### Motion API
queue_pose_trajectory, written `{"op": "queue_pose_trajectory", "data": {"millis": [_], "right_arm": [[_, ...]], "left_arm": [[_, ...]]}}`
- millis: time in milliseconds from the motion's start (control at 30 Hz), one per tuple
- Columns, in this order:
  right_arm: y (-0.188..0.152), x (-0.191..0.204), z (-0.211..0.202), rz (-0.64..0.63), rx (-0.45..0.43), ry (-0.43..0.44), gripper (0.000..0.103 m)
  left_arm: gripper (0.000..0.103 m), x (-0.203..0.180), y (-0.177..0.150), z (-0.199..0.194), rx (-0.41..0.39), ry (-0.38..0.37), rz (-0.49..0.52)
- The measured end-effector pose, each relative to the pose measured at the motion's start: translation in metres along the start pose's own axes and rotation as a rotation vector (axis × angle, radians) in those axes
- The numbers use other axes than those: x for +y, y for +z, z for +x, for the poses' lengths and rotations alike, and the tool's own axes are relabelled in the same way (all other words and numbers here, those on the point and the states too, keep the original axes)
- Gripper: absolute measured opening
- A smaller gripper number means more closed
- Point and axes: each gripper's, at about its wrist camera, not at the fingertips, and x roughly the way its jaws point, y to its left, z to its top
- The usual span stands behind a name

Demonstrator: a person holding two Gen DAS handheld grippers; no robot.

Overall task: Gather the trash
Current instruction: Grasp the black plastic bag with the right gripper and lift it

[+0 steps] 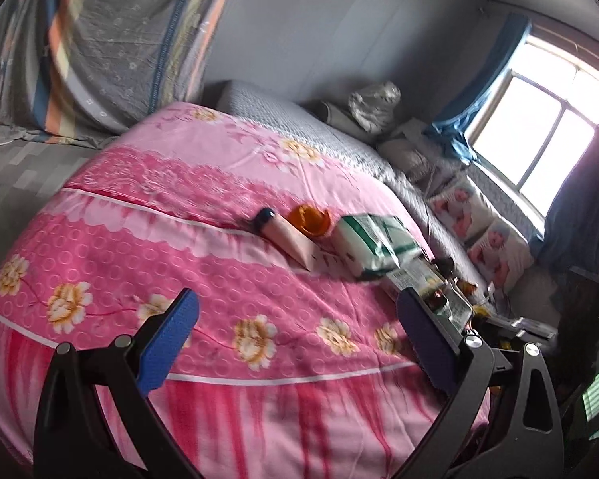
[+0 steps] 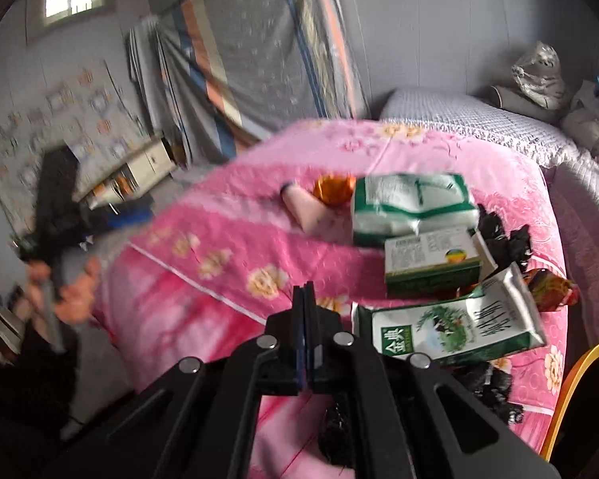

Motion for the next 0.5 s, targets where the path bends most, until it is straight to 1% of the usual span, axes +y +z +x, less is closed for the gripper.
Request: {"op": "queue_pose_trajectory", "data": {"millis": [67,167,233,333,400,433,467,500], "right_arm": [[-0.001,0.000,-0.010,-0.026,-0.009,-0.010,0.000],[-0.013,-0.002,-0.019,-0.051,0.010,-0.052,0.001],[-0.024,-0.006,-0.025,-0.062,0.022,-0.097,0.001],[-0.042,-0.017,-0.032,-0.066,0.035,-0.155,0.001],[-0.054,-0.026,-0.034,-0.045,0.053,-0.152,0.002],[-0.060,-0.029,-0.034,-0.031,0.064,-0.153,0.004],[-0.063,-0.031,-0.033,-0.023,0.070,-0.159,0.013],[-0.069,-0.033,-0.031,-0.015,0.081,-0.172,0.029]], "left_arm": [[0.095,-0.007,-0.002,0.003,0.010,-0.008,0.014],[0.095,-0.015,-0.004,0.007,0.021,-0.029,0.019],[0.095,-0.020,-0.006,0.010,0.031,-0.039,0.031],[0.095,-0.034,-0.012,0.016,0.053,-0.044,0.088],[0.095,-0.045,-0.018,0.022,0.075,-0.064,0.127],[0.095,-0.048,-0.019,0.023,0.084,-0.073,0.134],[0.095,-0.053,-0.022,0.028,0.101,-0.090,0.142],[0.095,-0.055,-0.024,0.030,0.109,-0.099,0.144]]}}
